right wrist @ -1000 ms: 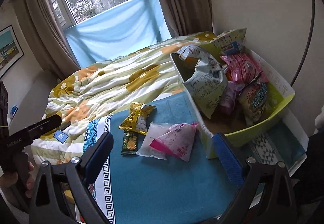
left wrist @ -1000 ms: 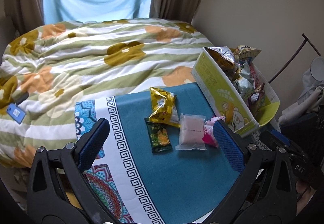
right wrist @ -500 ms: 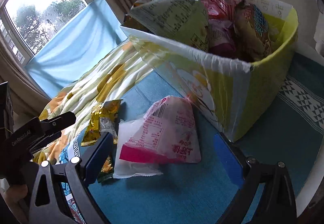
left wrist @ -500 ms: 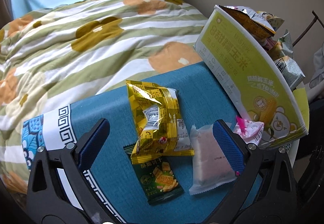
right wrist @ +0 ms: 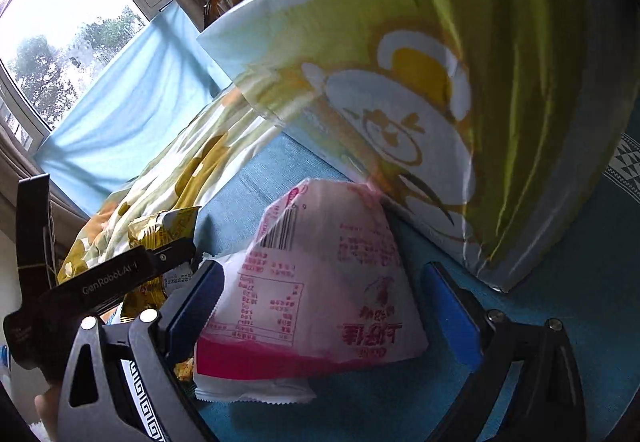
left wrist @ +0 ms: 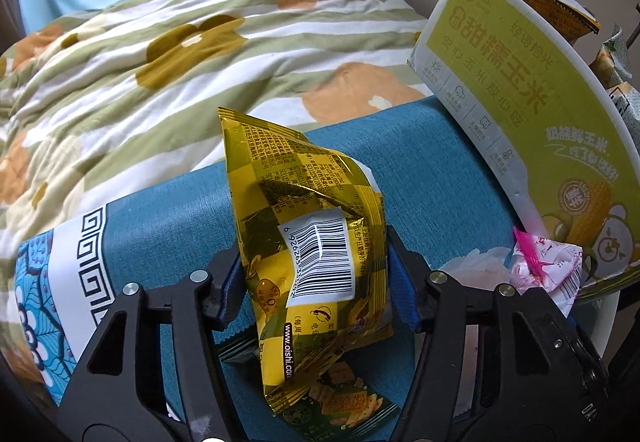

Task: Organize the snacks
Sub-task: 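Grasp the gold foil bag with the left tool while the right tool grasps the pink-and-white bag, then drop the gold bag into the box with the left tool while the right tool carries the pink bag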

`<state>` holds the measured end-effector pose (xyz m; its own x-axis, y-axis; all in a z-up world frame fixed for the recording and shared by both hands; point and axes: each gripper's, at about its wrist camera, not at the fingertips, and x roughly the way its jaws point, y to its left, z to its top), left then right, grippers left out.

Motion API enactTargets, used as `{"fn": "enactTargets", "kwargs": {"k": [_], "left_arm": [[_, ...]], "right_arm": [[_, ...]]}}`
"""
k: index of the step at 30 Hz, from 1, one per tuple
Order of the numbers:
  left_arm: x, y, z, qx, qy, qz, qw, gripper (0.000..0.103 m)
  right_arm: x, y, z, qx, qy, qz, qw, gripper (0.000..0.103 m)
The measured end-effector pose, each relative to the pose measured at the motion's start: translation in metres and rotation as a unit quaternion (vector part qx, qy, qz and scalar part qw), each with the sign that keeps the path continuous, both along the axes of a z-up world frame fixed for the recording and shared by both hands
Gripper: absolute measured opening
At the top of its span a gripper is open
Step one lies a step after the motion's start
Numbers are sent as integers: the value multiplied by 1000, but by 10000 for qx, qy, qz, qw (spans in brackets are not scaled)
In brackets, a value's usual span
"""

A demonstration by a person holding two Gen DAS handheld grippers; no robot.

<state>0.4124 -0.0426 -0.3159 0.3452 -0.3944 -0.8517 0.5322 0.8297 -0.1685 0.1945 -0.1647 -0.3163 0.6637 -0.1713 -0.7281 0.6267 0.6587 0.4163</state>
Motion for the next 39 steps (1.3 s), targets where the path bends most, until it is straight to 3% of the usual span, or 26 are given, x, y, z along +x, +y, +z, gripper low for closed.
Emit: {"fn": "enactTargets", "kwargs": {"k": [10, 17, 29, 39], "left_arm": [[-7, 4, 10, 97, -260, -53, 9996, 53], [-11, 13, 33, -119, -304, 18, 9995, 53], [-58, 40, 103, -324, -598, 249, 9974, 53], [-122, 48, 184, -559, -905, 559, 9928, 53]], "right_arm": [[-7, 1, 0, -230, 30, 191, 9995, 72], [-13, 3, 12, -499, 62, 491, 9975, 55], [-30, 17, 58, -718, -214, 1019, 9920, 51], [-56, 28, 139, -893, -929, 1803, 9751, 51]]}}
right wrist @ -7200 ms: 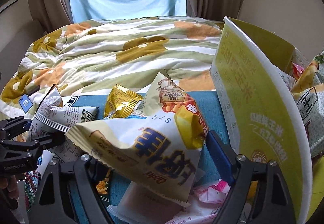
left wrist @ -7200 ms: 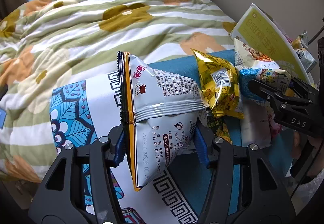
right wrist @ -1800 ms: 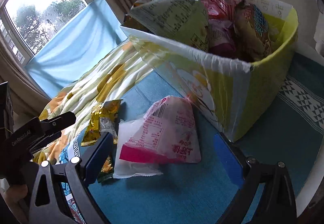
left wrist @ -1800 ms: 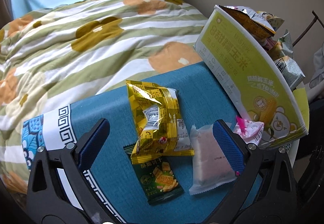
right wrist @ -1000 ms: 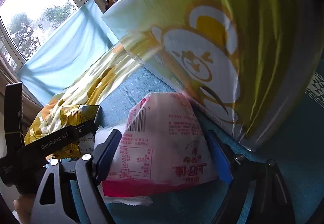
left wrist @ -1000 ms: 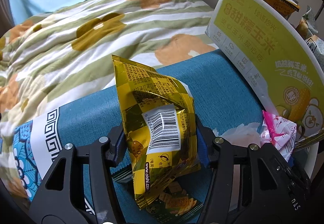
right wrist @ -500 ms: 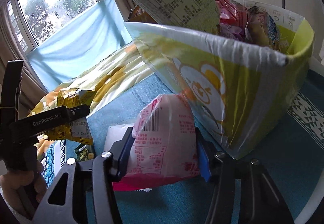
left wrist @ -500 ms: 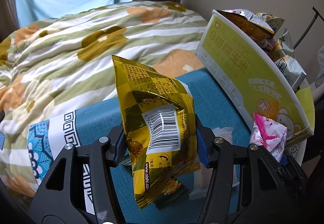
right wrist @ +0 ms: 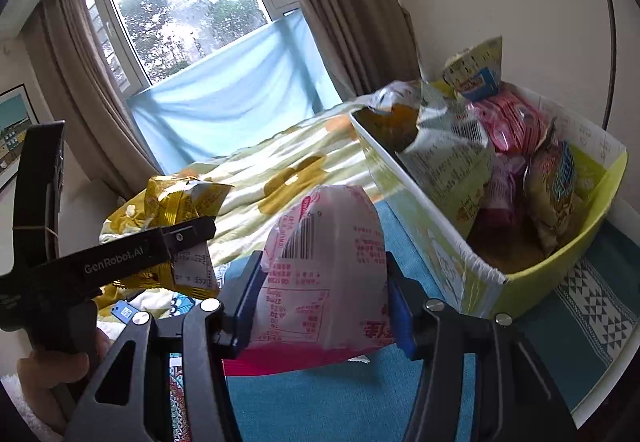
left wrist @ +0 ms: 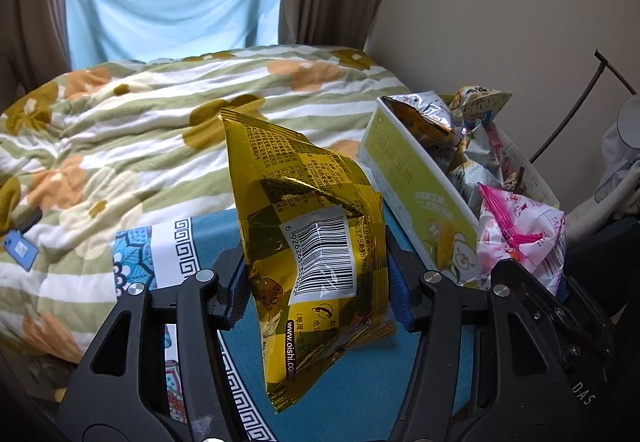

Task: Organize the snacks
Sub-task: 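Drop the gold bag into the box with the left tool while the right tool carries the pink bag, then lower the pink-and-white bag into the box and open the right tool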

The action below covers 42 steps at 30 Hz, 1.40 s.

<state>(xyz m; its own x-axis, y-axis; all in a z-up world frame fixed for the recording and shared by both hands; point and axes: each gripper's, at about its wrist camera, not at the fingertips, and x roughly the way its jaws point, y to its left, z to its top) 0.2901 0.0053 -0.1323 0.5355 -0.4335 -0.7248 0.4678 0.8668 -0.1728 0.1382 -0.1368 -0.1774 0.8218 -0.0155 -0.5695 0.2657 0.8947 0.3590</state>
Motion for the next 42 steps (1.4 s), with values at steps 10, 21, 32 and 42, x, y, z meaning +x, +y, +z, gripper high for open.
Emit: {"fn": "enactTargets", "kwargs": {"k": [10, 21, 32, 42], "left_arm": [[-58, -86, 46, -298, -22, 78, 9995, 53], [-74, -217, 22, -465, 394, 203, 9979, 53], [-66, -247, 1, -219, 448, 771, 9958, 103], [-79, -198, 12, -211, 420, 1173, 9920, 103]], "right_arm": [[-22, -59, 82, -88, -519, 456, 9976, 51], [-49, -193, 104, -195, -278, 726, 9968, 52], [-34, -263, 80, -2, 33, 896, 9960, 51], [-20, -255, 60, 80, 341, 1292, 9910, 51]]}}
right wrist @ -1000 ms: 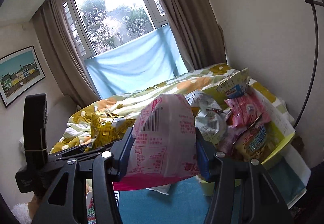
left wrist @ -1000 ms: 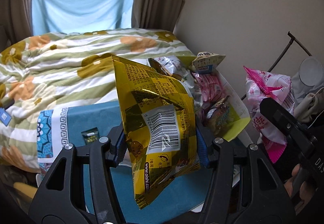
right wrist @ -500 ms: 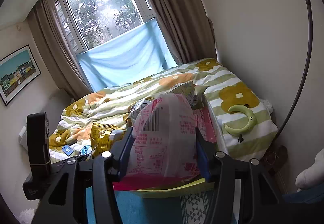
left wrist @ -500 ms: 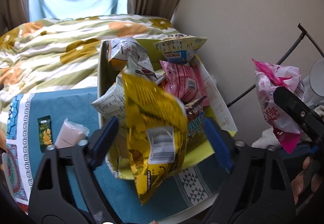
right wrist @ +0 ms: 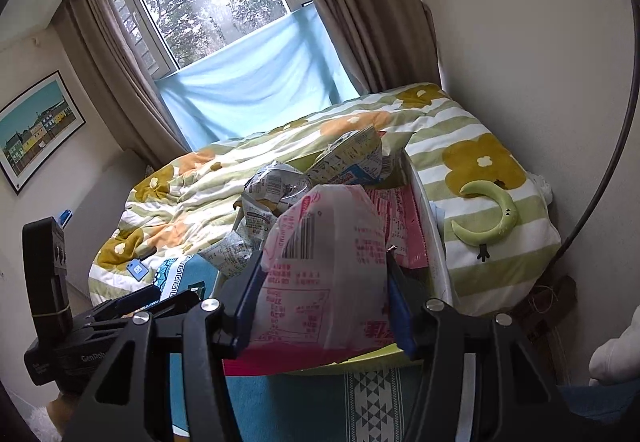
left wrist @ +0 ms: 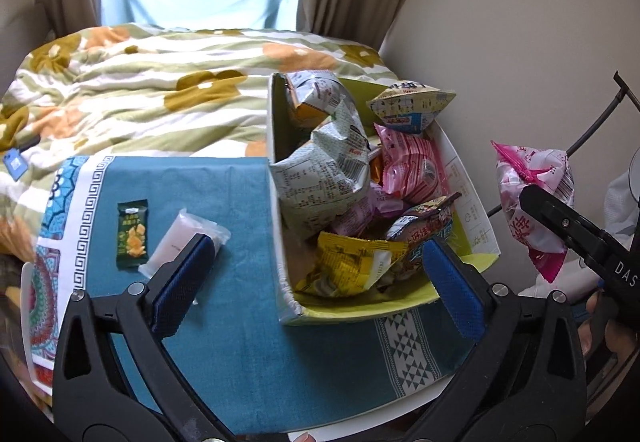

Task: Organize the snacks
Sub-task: 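Lower the pink-and-white bag into the box and open the right tool, then lift both tools away from the box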

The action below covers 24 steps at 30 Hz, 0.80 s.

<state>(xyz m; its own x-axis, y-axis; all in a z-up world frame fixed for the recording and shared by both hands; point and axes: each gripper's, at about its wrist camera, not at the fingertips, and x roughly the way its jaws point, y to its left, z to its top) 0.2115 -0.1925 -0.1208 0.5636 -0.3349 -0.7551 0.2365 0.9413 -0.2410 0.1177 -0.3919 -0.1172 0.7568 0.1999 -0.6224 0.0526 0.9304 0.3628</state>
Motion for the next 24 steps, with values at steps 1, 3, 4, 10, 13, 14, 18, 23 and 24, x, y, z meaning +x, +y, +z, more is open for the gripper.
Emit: {"fn": "enactTargets", "kwargs": {"k": [1, 3, 4, 10, 13, 14, 18, 23, 24], "left_arm": [[-2, 5, 1, -25, -5, 49, 10000, 103], [-6, 16, 4, -35, -32, 160, 9999, 103], [-6, 20, 5, -20, -37, 204, 9998, 103], [-13, 47, 8, 159, -22, 507, 9986, 103], [-20, 60, 5, 127, 44, 609, 9981, 103], [-23, 63, 2, 119, 68, 631, 9979, 103], [-30, 68, -4, 117, 128, 676, 9976, 103], [-40, 66, 4, 140, 1, 663, 9977, 103], [-42, 65, 8, 154, -39, 667, 9976, 103]], "right_arm": [[2, 3, 1, -41, 2, 76, 10000, 51], [8, 12, 5, -146, 1, 256, 9996, 52], [11, 15, 5, -183, 2, 317, 9993, 52], [38, 36, 1, -47, 32, 633, 9980, 88], [37, 40, -5, -31, -48, 630, 9980, 101], [34, 40, -8, -34, -46, 617, 9981, 101], [25, 36, -21, -103, 101, 567, 9983, 101], [14, 31, -22, -220, 181, 492, 9984, 101], [11, 30, -21, -212, 165, 485, 9985, 101]]}}
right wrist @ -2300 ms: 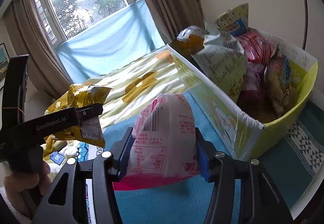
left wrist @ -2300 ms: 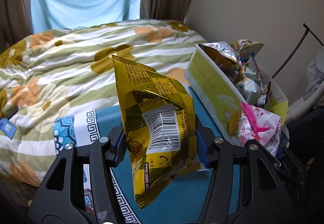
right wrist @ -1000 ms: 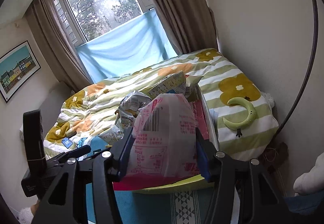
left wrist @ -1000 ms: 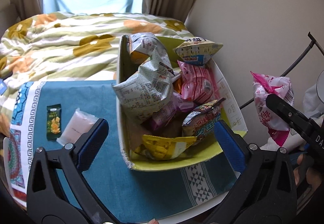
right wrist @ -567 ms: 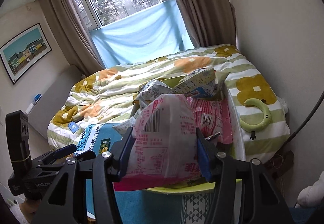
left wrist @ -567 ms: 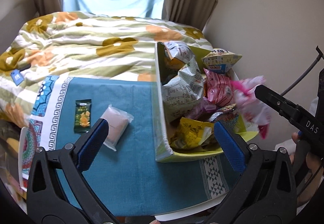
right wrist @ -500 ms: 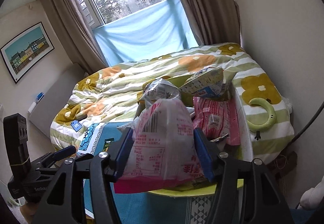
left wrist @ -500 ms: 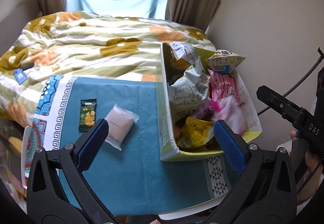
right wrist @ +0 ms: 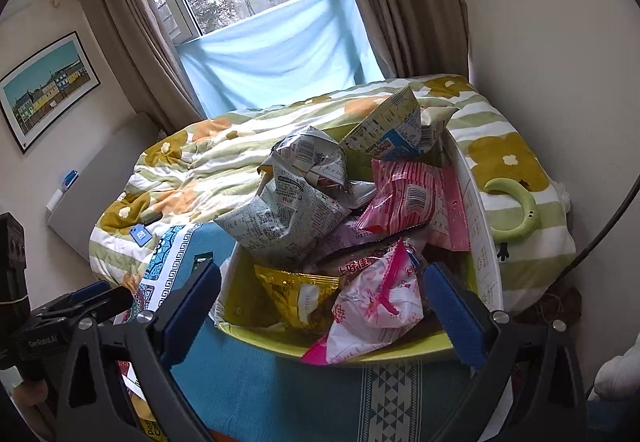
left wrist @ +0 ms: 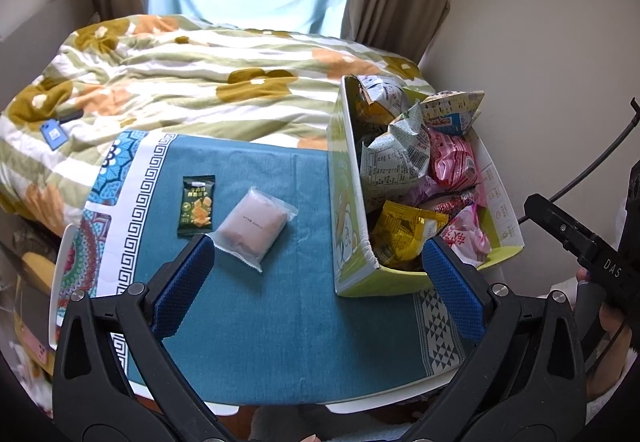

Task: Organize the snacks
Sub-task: 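Lift both tools away from the box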

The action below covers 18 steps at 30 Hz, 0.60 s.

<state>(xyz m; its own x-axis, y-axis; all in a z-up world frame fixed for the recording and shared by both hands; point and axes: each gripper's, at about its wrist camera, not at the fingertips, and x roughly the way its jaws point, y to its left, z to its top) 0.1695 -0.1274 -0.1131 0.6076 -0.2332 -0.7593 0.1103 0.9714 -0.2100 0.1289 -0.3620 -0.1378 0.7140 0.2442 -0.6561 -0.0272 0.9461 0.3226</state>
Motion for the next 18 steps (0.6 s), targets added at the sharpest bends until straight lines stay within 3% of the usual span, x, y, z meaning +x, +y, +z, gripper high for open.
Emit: {"fn": "enactTargets", "kwargs": {"k": [10, 18], "left_arm": [[-35, 10, 32, 143, -346, 294, 9989, 103], [-60, 50, 39, 367, -402, 779, 9955, 103]], "right_arm": [[-16, 10, 30, -150, -192, 260, 9994, 101], [-29, 39, 41, -293, -363, 766, 9960, 101]]}}
